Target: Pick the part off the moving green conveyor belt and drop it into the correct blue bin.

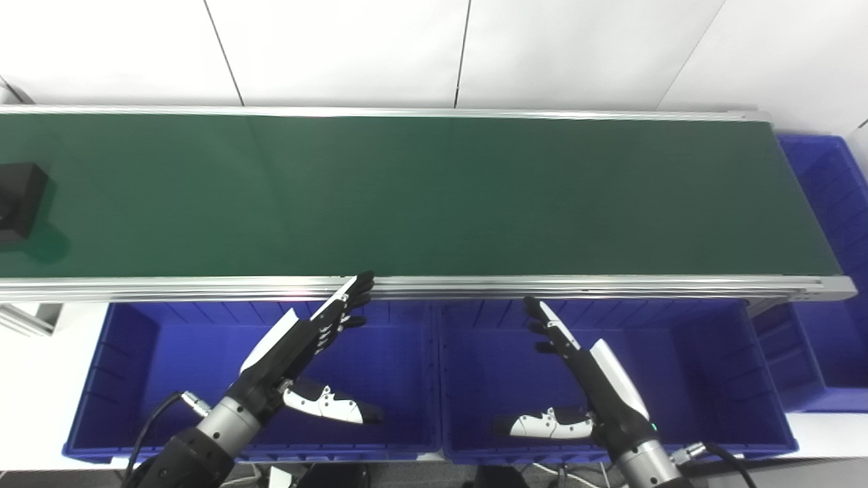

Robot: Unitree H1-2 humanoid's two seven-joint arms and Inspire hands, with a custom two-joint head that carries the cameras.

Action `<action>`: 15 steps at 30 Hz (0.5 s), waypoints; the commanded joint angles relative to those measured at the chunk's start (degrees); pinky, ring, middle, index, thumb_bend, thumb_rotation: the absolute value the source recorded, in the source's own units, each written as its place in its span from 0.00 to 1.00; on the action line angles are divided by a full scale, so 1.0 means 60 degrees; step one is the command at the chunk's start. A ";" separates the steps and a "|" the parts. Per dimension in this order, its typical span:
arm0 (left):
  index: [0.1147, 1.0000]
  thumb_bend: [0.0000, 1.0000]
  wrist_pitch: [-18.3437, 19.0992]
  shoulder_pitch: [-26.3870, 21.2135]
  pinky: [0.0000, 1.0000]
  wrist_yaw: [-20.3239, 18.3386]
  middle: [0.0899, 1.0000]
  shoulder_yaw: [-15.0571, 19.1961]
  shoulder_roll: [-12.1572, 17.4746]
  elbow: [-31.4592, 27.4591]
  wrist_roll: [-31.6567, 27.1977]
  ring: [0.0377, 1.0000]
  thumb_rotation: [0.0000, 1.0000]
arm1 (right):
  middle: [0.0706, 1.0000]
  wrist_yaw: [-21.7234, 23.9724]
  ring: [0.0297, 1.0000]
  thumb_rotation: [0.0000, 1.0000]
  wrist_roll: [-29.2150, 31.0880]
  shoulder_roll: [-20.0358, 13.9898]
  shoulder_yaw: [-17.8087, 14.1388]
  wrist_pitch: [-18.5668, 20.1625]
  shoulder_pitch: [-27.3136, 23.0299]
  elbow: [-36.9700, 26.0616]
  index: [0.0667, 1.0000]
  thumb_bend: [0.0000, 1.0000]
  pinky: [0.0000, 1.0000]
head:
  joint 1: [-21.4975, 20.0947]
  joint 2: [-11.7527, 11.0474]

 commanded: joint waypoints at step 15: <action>1.00 0.92 -0.0535 -0.0018 0.88 0.0210 0.99 -0.0039 -0.0181 0.0128 0.0204 0.96 0.19 | 0.91 -0.0459 0.86 0.32 0.0262 -0.0140 -0.0066 -0.0839 0.0031 0.0131 0.95 0.89 0.77 | 0.0168 -0.0471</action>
